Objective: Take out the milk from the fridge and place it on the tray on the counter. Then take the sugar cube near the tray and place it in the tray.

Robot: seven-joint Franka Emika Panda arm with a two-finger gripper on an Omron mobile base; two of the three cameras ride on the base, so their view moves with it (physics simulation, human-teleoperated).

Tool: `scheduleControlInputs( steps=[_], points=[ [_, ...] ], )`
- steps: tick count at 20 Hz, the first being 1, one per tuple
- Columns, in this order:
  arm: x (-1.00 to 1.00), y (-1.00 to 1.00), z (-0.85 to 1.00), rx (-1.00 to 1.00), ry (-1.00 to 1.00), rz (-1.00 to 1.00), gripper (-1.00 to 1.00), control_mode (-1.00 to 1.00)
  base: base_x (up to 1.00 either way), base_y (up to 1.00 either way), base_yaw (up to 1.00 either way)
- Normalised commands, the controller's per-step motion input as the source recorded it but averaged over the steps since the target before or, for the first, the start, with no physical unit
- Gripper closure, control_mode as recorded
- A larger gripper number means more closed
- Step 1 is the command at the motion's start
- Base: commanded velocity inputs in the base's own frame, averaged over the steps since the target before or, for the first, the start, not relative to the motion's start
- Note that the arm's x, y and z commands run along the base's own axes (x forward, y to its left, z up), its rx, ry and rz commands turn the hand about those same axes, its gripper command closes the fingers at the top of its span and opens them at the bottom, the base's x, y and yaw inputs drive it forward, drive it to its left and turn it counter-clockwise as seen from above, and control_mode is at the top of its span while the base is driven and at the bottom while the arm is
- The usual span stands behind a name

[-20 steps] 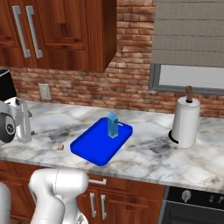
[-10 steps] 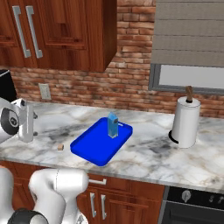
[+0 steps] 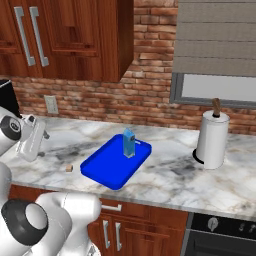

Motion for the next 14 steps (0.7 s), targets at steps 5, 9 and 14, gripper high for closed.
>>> scheduleControlInputs(
  steps=[5, 9, 14],
  points=[
    [0.0, 0.0, -0.32, -0.01, 0.02, -0.04, -1.0, -1.0, 0.0, 0.0, 0.0],
    [0.0, -0.08, -0.3, -0.01, 0.04, -0.04, -1.0, -1.0, 0.0, 0.0, 0.0],
    [0.0, -0.19, -0.29, 0.0, 0.03, -0.04, -1.0, -1.0, 0.0, 0.0, 0.0]
  ],
)
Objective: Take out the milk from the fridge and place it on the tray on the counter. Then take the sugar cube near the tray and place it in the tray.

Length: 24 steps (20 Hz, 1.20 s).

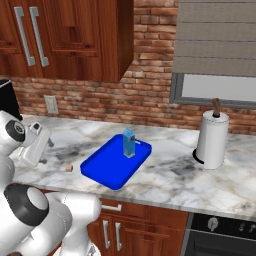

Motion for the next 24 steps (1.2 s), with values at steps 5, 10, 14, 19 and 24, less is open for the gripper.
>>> scheduleControlInputs(
  steps=[5, 10, 14, 19, 24],
  points=[
    [0.0, -0.29, -0.26, 0.0, 0.03, -0.02, -1.0, -1.0, 0.0, 0.0, 0.0],
    [0.0, -0.11, -0.24, 0.0, 0.07, 0.0, -1.0, -1.0, 0.0, 0.0, 0.0],
    [0.02, 0.0, -0.22, 0.0, 0.09, 0.0, -1.0, -1.0, 0.0, 0.0, 0.0],
    [0.05, 0.0, -0.23, 0.0, 0.05, 0.0, -1.0, -1.0, 0.0, 0.0, 0.0],
    [0.04, 0.0, -0.22, -0.02, 0.02, 0.0, -1.0, -1.0, 0.0, 0.0, 0.0]
  ],
)
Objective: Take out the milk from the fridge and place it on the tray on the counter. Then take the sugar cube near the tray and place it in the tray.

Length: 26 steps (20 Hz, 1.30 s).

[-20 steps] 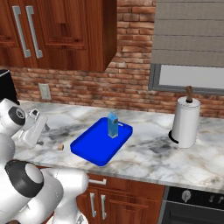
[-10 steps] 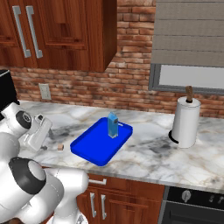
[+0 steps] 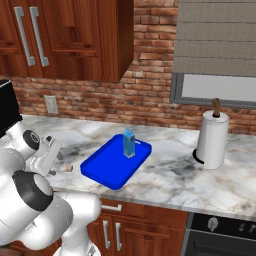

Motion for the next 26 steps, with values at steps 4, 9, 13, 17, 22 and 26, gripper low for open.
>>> scheduleControlInputs(
  steps=[4, 9, 13, 17, 22, 26],
  points=[
    [0.16, -0.01, -0.09, 0.0, 0.03, 0.0, -1.0, -1.0, 0.0, 0.0, 0.0],
    [0.25, 0.0, -0.09, 0.0, 0.03, 0.0, -1.0, -1.0, 0.0, 0.0, 0.0],
    [0.25, 0.0, -0.13, 0.0, 0.11, 0.02, -1.0, -1.0, 0.0, 0.0, 0.0],
    [0.2, 0.0, -0.19, 0.0, 0.07, 0.03, -1.0, -1.0, 0.0, 0.0, 0.0],
    [0.21, 0.0, -0.19, 0.0, 0.02, 0.03, -1.0, -1.0, 0.0, 0.0, 0.0],
    [0.13, 0.0, -0.16, 0.0, 0.0, 0.02, -1.0, -1.0, 0.0, 0.0, 0.0]
  ],
)
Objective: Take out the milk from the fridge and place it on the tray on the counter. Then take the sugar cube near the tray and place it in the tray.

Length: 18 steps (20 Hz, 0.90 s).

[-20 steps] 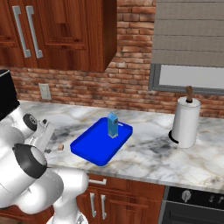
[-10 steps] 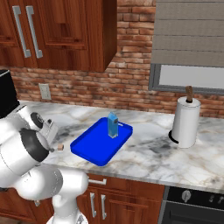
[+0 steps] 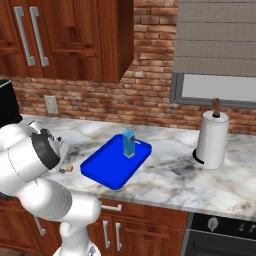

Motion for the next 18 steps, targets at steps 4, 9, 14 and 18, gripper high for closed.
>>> scheduleControlInputs(
  steps=[4, 9, 14, 18],
  points=[
    [0.14, 0.0, -0.21, 0.0, 0.0, 0.02, -1.0, -1.0, 0.0, 0.0, 0.0],
    [0.03, 0.0, -0.22, 0.0, 0.0, 0.01, -1.0, -1.0, 0.0, 0.0, 0.0],
    [0.0, 0.0, -0.2, 0.0, 0.0, 0.0, -1.0, -1.0, 0.0, 0.0, 0.0],
    [0.0, 0.0, -0.12, 0.0, 0.0, 0.0, -1.0, -1.0, 0.0, 0.0, 0.0]
  ],
)
